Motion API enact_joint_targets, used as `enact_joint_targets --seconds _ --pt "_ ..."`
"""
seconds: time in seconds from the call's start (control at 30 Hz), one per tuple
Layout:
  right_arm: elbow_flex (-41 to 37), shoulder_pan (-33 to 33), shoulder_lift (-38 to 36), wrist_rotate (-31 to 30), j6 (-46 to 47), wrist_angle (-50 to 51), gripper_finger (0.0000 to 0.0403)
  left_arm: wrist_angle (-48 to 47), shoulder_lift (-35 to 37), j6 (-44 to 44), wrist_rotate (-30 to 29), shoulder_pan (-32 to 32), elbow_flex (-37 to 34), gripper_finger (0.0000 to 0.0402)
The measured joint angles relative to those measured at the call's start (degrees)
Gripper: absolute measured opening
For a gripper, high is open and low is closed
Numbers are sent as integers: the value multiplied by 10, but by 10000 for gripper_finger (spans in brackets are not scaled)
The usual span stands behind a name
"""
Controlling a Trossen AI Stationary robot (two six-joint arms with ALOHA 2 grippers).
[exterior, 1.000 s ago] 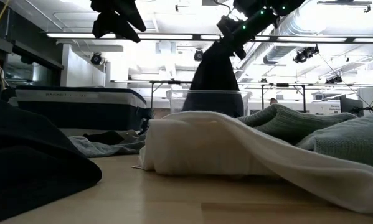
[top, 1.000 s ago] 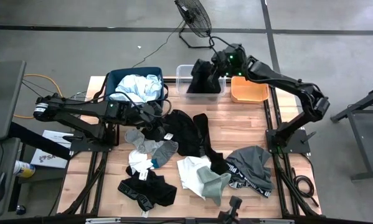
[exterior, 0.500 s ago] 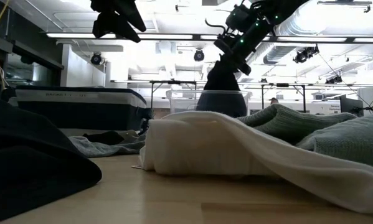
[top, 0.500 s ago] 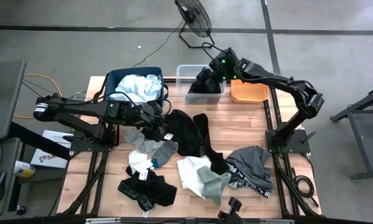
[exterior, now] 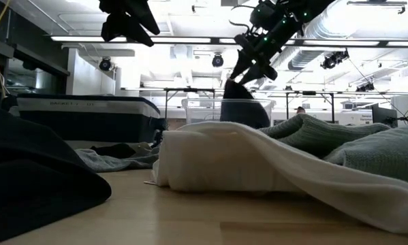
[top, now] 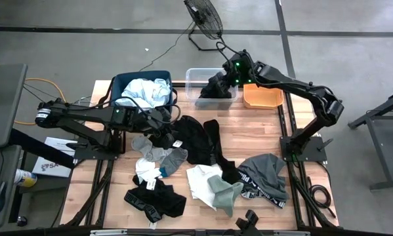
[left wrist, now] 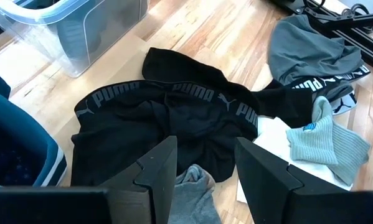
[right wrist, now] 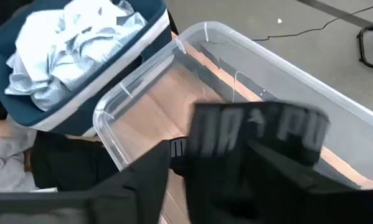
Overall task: Pick & Place Cloths
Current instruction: Put the top right black boxer short into the transparent bin, then put the top black boxer short into the transparent bin
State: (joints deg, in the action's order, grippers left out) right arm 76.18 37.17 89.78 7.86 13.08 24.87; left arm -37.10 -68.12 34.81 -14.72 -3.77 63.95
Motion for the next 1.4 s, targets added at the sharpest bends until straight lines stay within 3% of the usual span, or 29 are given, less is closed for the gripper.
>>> enact_joint_targets --seconds 0.13,0.27,0.53,0.8,1.03,1.2,1.4 --pt "0 1 -25 0 22 2 260 -5 0 0 5 0 0 158" --pt "0 0 -56 5 40 24 285 -16 0 0 17 0 0 158" --pt "0 -11 -119 39 68 153 290 -92 -3 14 51 0 0 158" --pt "0 -83 -156 -35 115 281 290 -87 -67 64 -7 0 1 158" --pt "0 -152 -189 -99 175 312 290 14 -156 25 -16 4 1 162" --pt "0 -192 -218 -142 221 352 290 78 -208 5 -7 30 3 192" --pt "0 -227 -255 -182 253 379 290 125 -258 -5 50 67 3 268"
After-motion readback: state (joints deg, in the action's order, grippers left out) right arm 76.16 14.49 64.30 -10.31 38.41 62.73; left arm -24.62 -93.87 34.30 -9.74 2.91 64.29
